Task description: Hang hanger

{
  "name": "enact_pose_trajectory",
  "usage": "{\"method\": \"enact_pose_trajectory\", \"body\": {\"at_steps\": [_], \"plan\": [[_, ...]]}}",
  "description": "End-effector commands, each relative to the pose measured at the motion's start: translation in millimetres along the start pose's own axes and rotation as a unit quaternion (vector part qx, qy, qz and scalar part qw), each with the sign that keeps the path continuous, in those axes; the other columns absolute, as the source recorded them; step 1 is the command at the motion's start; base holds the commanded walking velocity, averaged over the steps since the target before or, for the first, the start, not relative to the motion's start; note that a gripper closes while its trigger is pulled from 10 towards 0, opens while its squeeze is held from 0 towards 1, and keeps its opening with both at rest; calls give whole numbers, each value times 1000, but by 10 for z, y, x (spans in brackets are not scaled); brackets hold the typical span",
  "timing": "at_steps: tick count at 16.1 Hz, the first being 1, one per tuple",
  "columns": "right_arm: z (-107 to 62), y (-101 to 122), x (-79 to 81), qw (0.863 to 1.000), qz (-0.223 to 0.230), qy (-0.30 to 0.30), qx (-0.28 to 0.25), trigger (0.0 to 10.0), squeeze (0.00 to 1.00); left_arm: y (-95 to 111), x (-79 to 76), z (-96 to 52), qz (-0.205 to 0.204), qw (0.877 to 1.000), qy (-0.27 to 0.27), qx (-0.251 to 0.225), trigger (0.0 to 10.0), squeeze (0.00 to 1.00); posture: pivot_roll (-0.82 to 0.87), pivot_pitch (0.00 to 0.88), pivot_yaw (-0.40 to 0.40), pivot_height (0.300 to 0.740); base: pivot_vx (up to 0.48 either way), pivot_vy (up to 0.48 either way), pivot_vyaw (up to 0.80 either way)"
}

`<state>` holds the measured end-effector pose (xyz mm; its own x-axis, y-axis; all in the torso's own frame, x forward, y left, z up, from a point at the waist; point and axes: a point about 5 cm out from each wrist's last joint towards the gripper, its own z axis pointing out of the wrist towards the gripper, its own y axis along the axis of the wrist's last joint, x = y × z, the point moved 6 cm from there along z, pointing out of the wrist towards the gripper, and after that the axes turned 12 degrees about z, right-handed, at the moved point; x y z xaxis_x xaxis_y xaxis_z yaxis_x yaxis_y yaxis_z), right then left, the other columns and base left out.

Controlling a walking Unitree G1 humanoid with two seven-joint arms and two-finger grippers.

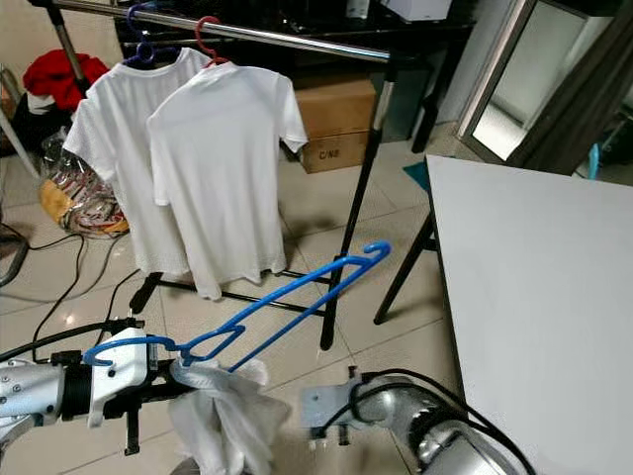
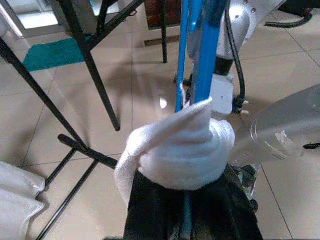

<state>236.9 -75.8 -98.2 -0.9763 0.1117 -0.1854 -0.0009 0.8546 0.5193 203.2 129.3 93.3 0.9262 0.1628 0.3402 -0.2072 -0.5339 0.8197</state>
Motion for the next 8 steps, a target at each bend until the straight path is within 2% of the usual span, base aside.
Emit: {"method": "enact_pose_trajectory", "body": {"at_steps": [1, 6, 7, 8], "plan": [[2, 72, -64, 1000, -11, -9, -8, 10000, 0, 119, 7, 22, 29, 999, -12, -8, 10000, 0, 194, 0, -61, 740, 0, 0, 0], [71, 267, -89, 999, -45, -15, -20, 10000, 0, 203, -40, 72, 53, 998, -43, -13, 10000, 0, 200, 0, -67, 740, 0, 0, 0], [82, 287, -92, 999, -48, -18, -20, 10000, 255, 210, -58, 81, 59, 997, -52, -11, 10000, 0, 200, 0, -67, 740, 0, 0, 0], [91, 298, -83, 999, -47, -16, -20, 10000, 592, 216, -72, 89, 64, 996, -59, -10, 10000, 0, 203, 0, -70, 740, 0, 0, 0]]}}
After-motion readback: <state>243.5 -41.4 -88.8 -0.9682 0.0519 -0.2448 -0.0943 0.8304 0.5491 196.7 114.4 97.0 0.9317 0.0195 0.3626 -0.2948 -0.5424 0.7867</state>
